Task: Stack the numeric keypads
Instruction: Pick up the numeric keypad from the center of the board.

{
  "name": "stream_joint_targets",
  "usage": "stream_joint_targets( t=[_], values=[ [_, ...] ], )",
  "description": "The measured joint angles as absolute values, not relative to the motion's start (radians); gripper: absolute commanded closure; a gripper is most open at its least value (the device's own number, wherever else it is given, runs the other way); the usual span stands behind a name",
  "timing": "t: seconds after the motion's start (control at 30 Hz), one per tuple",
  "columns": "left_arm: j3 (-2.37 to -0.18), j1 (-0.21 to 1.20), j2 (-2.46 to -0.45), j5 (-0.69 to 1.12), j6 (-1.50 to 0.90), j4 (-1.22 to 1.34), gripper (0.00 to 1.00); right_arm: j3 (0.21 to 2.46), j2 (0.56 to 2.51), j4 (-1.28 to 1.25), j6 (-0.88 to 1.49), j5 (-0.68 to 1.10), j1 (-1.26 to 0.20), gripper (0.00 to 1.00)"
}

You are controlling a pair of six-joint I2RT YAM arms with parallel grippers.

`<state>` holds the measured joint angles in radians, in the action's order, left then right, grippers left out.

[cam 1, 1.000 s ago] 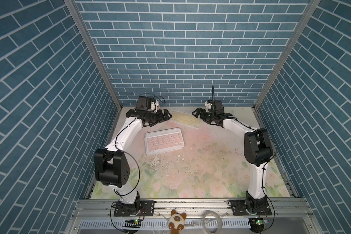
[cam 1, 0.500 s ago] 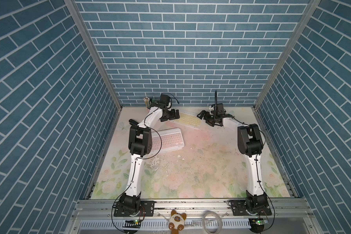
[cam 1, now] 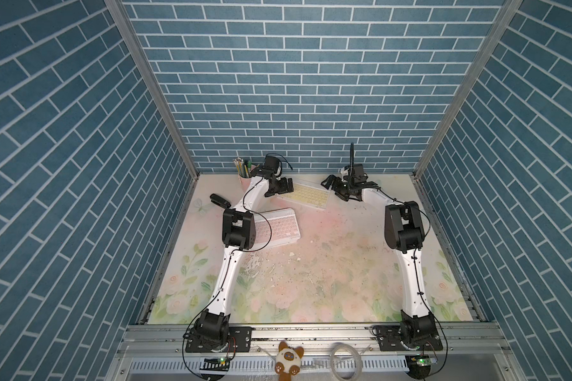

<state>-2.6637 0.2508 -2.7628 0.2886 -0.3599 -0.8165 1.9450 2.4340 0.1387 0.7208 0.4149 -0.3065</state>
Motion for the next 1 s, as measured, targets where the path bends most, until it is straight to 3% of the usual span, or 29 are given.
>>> stream_joint_targets(
  t=[0.37, 0.73, 1.0],
  values=[
    [-2.682, 0.271, -2.785, 0.411, -0.392, -0.765, 0.0, 1.894, 2.435, 0.075, 0.736, 0.456, -0.28, 0.01],
    [-2.558, 0.326, -2.729, 0.451, -0.411, -0.68, 0.0, 1.788, 2.368, 0.062, 0.705, 0.487, -0.163, 0.01],
    [-2.56, 0.323, -2.729, 0.476, -0.45, -0.682, 0.0, 1.997, 2.483, 0.094, 0.719, 0.518, -0.122, 0.01]
  ],
)
